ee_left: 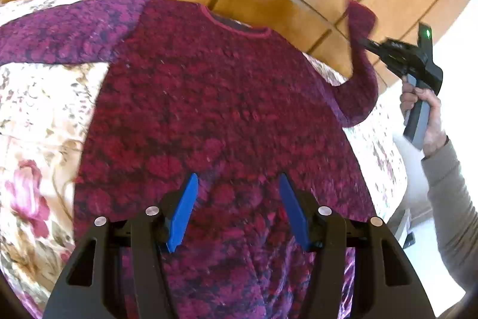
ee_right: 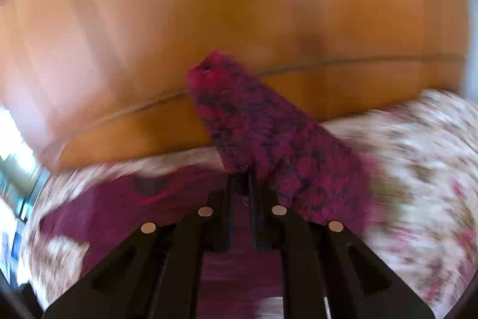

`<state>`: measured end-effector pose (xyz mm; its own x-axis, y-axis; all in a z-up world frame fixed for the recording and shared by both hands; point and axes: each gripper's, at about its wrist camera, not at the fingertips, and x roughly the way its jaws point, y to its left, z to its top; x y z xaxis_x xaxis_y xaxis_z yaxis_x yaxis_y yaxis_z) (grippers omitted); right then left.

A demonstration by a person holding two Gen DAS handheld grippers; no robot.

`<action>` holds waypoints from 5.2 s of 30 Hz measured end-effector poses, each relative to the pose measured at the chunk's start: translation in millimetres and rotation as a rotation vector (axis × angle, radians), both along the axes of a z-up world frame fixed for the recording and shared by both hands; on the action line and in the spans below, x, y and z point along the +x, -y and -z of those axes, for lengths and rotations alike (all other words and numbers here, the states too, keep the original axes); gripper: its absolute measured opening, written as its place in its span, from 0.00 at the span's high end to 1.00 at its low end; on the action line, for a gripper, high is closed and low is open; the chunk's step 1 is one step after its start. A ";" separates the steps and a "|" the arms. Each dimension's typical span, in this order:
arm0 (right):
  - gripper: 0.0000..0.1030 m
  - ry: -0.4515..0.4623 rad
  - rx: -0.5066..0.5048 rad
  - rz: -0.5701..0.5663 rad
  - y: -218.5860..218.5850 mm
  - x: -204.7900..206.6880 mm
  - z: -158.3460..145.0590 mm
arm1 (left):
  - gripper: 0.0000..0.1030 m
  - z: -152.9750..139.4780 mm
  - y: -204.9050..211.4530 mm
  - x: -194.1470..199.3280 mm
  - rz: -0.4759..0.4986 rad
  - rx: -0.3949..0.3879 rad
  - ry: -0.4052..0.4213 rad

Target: Fold small clothes

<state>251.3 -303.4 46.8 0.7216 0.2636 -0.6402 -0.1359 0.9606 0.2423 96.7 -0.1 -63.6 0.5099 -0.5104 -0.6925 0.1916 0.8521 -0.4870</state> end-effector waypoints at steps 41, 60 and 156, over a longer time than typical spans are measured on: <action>0.41 -0.159 0.155 0.041 0.2 -23.1 67.4 | 0.92 -24.4 -41.9 172.3 -0.203 -0.012 0.038; 0.17 -0.092 -0.331 0.163 -67.4 -8.7 112.2 | 0.61 16.8 -144.2 65.2 -0.452 -0.052 -0.059; 0.92 -0.238 0.043 0.255 29.0 -1.5 95.6 | 0.37 39.0 -60.9 3.9 -0.241 0.058 0.063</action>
